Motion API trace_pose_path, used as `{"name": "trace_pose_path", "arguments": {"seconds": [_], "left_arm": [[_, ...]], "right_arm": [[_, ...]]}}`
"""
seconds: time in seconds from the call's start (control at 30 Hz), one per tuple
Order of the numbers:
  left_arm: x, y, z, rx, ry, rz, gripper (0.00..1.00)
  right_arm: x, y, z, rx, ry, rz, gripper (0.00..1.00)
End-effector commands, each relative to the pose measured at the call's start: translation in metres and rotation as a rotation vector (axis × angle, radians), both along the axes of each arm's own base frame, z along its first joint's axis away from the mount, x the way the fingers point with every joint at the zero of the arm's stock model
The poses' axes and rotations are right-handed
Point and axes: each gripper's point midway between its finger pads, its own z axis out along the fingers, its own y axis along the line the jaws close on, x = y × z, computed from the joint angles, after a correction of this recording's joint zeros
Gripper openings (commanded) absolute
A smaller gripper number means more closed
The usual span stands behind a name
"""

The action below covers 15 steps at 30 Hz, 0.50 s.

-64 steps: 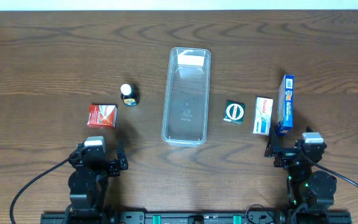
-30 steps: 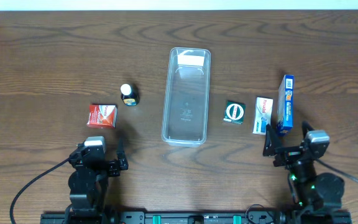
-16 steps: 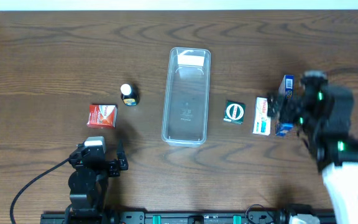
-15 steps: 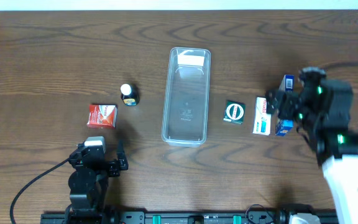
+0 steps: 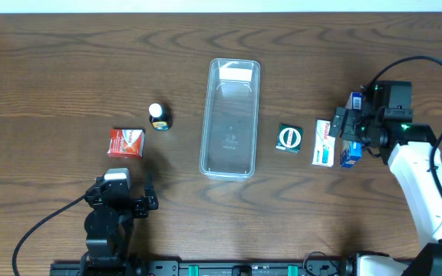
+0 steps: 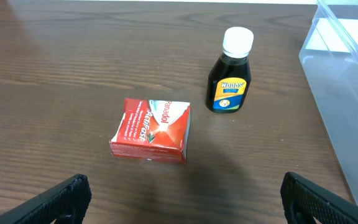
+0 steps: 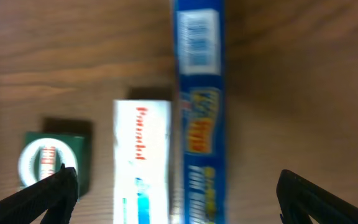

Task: Pack container
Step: 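Reach the right gripper to the tall blue box and grasp it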

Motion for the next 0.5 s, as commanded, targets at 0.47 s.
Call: {"name": "trace_pose_path", "arguments": {"seconds": [0.47], "left_arm": [[-0.002,0.001,-0.009,0.000,0.027,0.006,0.98]], "right_arm": [[0.000,-0.021,-0.040,-0.074,0.126,-0.097,0.84]]}}
